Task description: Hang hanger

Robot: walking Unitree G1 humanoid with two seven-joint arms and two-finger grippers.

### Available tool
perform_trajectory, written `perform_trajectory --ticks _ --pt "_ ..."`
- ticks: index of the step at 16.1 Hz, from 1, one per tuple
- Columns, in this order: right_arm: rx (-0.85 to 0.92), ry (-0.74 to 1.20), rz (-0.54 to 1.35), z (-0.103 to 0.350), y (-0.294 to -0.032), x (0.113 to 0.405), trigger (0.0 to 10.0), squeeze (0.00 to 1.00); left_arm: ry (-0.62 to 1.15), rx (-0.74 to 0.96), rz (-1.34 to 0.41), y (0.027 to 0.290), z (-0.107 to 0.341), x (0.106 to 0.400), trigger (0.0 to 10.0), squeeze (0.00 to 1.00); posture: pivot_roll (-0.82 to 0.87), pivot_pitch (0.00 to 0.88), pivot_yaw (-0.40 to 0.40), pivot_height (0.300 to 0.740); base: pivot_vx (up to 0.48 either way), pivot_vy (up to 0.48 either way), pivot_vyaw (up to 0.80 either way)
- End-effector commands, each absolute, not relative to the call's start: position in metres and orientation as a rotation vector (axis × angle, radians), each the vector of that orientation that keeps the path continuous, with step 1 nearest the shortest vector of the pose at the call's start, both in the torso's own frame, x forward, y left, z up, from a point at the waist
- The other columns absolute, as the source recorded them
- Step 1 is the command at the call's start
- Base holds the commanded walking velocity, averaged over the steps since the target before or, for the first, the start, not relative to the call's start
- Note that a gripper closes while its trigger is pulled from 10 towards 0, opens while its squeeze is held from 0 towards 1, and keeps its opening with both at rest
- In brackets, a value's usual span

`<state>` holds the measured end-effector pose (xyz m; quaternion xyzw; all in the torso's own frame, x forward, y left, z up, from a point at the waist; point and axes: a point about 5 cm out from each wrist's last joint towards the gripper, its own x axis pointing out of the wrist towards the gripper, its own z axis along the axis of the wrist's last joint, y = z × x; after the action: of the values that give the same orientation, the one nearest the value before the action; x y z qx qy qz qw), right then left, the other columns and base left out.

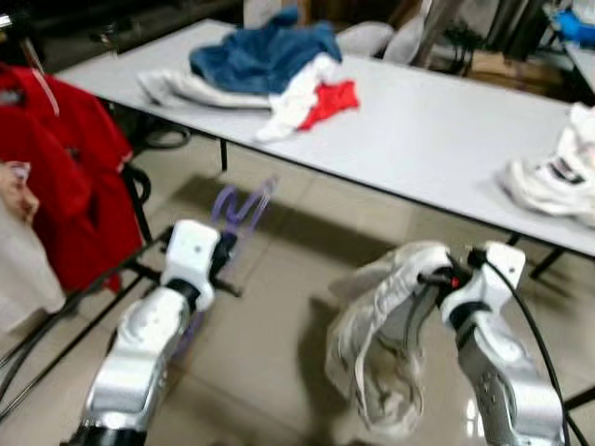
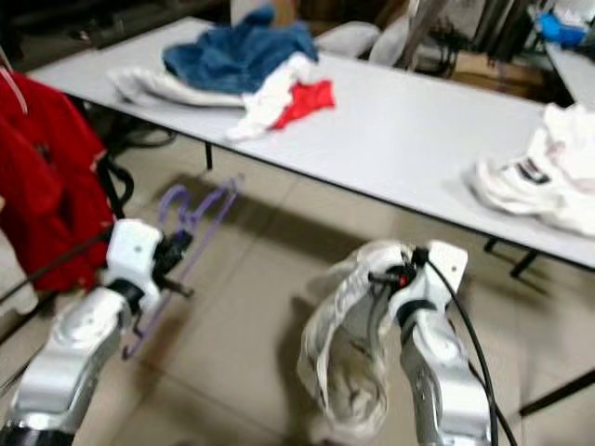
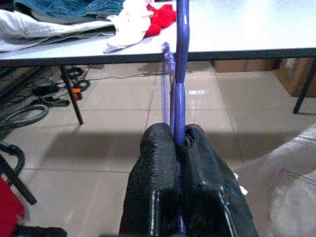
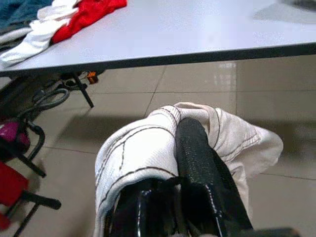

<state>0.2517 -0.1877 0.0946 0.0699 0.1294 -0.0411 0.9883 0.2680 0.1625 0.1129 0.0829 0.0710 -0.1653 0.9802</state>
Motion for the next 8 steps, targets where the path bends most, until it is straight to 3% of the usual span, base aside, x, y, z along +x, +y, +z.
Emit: perform_trajectory --ticks 1,3,8 --pt "0.123 0.206 -0.104 0.1066 -0.1963 0.2531 10.0 0.00 0.132 0.167 -0.362 0.1539 0.1144 0.2673 10.0 0.00 0.02 0.015 -0.033 0.740 0.000 -0.450 0.00" --pt "0.132 0.207 -0.101 0.1076 -0.1932 0.2534 10.0 0.00 0.130 0.172 -0.361 0.1547 0.1140 0.2656 10.0 0.00 0.02 0.019 -0.036 0.740 0.000 -0.427 0.00" --pt "0.147 0.208 -0.090 0.1111 -0.1882 0.2543 10.0 0.00 0.106 0.138 -0.343 0.1537 0.1187 0.2689 10.0 0.00 0.01 0.026 -0.040 0.740 0.000 0.000 0.00"
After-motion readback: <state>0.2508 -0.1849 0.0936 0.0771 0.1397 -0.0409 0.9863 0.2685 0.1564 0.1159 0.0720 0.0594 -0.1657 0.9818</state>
